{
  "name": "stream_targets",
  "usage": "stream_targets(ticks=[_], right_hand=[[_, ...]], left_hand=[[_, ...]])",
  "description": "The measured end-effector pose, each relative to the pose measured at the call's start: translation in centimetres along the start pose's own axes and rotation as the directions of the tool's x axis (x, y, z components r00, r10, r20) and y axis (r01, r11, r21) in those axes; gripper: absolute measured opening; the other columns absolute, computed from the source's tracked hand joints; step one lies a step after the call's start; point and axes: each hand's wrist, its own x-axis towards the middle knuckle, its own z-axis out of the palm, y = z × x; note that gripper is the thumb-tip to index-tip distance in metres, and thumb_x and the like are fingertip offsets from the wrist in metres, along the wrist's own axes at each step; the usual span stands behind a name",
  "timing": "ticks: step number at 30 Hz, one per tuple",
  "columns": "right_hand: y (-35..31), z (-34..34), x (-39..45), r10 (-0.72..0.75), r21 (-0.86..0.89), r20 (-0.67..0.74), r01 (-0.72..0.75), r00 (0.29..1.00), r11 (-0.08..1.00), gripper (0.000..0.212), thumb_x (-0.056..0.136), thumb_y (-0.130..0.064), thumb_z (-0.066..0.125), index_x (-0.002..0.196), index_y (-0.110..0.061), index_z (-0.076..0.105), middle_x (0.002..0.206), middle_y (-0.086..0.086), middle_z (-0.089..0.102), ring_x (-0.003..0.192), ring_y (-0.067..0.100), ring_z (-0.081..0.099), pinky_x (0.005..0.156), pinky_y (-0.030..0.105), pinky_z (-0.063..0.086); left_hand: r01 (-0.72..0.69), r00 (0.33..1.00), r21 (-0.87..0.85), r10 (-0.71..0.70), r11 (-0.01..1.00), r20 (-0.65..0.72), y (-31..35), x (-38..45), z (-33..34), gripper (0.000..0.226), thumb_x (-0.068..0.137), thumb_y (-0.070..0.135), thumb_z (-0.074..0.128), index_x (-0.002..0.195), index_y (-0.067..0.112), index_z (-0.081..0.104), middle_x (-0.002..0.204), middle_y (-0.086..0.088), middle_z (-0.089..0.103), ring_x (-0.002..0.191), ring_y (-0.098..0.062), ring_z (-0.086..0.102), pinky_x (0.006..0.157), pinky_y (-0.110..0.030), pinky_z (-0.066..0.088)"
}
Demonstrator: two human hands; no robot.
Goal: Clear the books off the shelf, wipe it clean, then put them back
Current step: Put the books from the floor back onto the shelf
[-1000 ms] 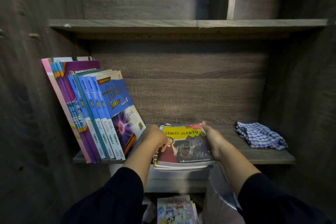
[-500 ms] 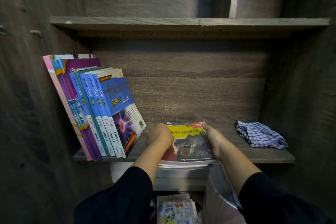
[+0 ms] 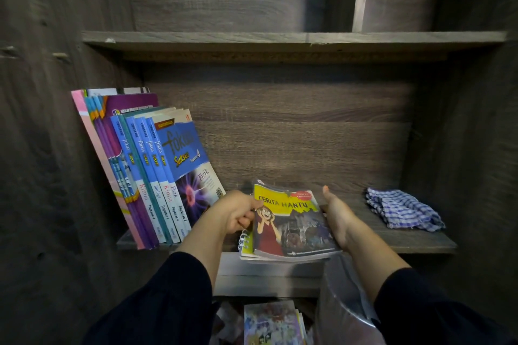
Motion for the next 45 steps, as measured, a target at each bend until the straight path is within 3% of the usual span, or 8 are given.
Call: stream_targets(ticks=[7, 12, 18, 25, 33, 39, 43, 45], right_hand=[[0.1, 0.6, 0.1, 0.001, 0.092, 0.004, -0.002, 1.000, 0.996, 0.061, 0.093, -0.060, 0.030, 0.090, -0.004, 0.053, 0.063, 0.014, 0.060, 0.049, 0.022, 0.061, 0.048, 0.027, 0.047], [-0.1, 1.1, -0.9, -0.001, 0.152, -0.007, 0.002, 1.000, 0.988, 0.068, 0.091, -0.063, 0.034, 0.119, -0.003, 0.050, 0.097, 0.021, 0.061, 0.074, 0.029, 0.061, 0.065, 0.039, 0.052], [-0.3, 1.3, -1.7, 0.004, 0.119, -0.035, 0.000, 0.999, 0.993, 0.075, 0.090, -0.063, 0.037, 0.135, -0.004, 0.042, 0.109, 0.016, 0.053, 0.082, 0.028, 0.057, 0.061, 0.036, 0.046], [-0.6, 1.3, -2.3, 0.004, 0.175, -0.005, -0.003, 1.000, 0.985, 0.065, 0.094, -0.055, 0.039, 0.126, 0.001, 0.041, 0.094, 0.021, 0.058, 0.075, 0.031, 0.060, 0.062, 0.042, 0.050], [-0.5, 1.9, -2.3, -0.048, 0.104, -0.009, 0.049, 0.999, 0.993, 0.068, 0.096, -0.049, 0.039, 0.142, 0.001, 0.033, 0.138, 0.021, 0.047, 0.114, 0.034, 0.055, 0.081, 0.036, 0.043], [-0.3, 1.5, -1.5, -0.128, -0.190, -0.247, 0.081, 0.961, 0.978, 0.040, 0.096, -0.039, 0.044, 0.095, -0.002, 0.059, 0.090, 0.020, 0.061, 0.081, 0.030, 0.056, 0.076, 0.037, 0.047], [0.0, 0.9, -0.8, -0.078, -0.170, -0.307, 0.026, 0.949, 0.985, 0.039, 0.098, -0.028, 0.039, 0.075, 0.000, 0.053, 0.070, 0.017, 0.058, 0.058, 0.027, 0.054, 0.053, 0.026, 0.044], [0.1, 0.7, -0.9, -0.054, -0.161, -0.305, 0.004, 0.951, 0.987, 0.037, 0.099, -0.025, 0.036, 0.085, 0.003, 0.056, 0.068, 0.017, 0.058, 0.055, 0.026, 0.053, 0.049, 0.026, 0.043]], left_hand=[[-0.202, 0.954, 0.119, 0.223, 0.972, -0.203, 0.9, -1.1, -0.9, 0.031, 0.097, 0.003, 0.046, 0.067, 0.011, 0.045, 0.055, -0.008, 0.041, 0.043, -0.012, 0.030, 0.035, -0.017, 0.022], [-0.384, 0.738, 0.185, 0.422, 0.904, -0.527, 2.2, -2.0, -3.8, 0.020, 0.092, -0.003, 0.038, 0.078, 0.011, 0.039, 0.073, -0.015, 0.055, 0.052, -0.025, 0.052, 0.050, -0.034, 0.045], [-0.268, 0.606, 0.363, 0.449, 0.892, -0.657, 0.4, -4.0, -3.7, 0.012, 0.095, 0.002, 0.044, 0.104, 0.003, 0.037, 0.091, -0.017, 0.057, 0.092, -0.035, 0.064, 0.065, -0.028, 0.048], [-0.042, 0.546, 0.627, 0.544, 0.778, -0.637, -0.1, -4.3, -4.5, 0.022, 0.091, 0.009, 0.050, 0.108, -0.004, 0.048, 0.101, -0.024, 0.063, 0.093, -0.040, 0.062, 0.064, -0.034, 0.041], [0.131, 0.555, 0.768, 0.595, 0.627, -0.581, -0.2, -5.3, -5.7, 0.021, 0.091, 0.016, 0.049, 0.099, 0.001, 0.061, 0.102, -0.019, 0.066, 0.095, -0.038, 0.062, 0.070, -0.034, 0.046], [0.138, 0.591, 0.832, 0.630, 0.537, -0.504, -0.4, -5.6, -4.9, 0.022, 0.092, 0.014, 0.045, 0.097, 0.005, 0.065, 0.101, -0.016, 0.068, 0.094, -0.035, 0.063, 0.068, -0.032, 0.045], [0.004, 0.783, 0.769, 0.476, 0.639, -0.400, -0.6, -3.4, -2.6, 0.029, 0.093, 0.028, 0.048, 0.103, 0.004, 0.062, 0.106, -0.016, 0.067, 0.099, -0.034, 0.062, 0.071, -0.033, 0.048], [-0.046, 0.896, 0.662, 0.324, 0.748, -0.304, -1.3, -2.4, -1.4, 0.030, 0.093, 0.030, 0.053, 0.080, 0.004, 0.059, 0.077, -0.013, 0.066, 0.065, -0.027, 0.062, 0.060, -0.028, 0.048]])
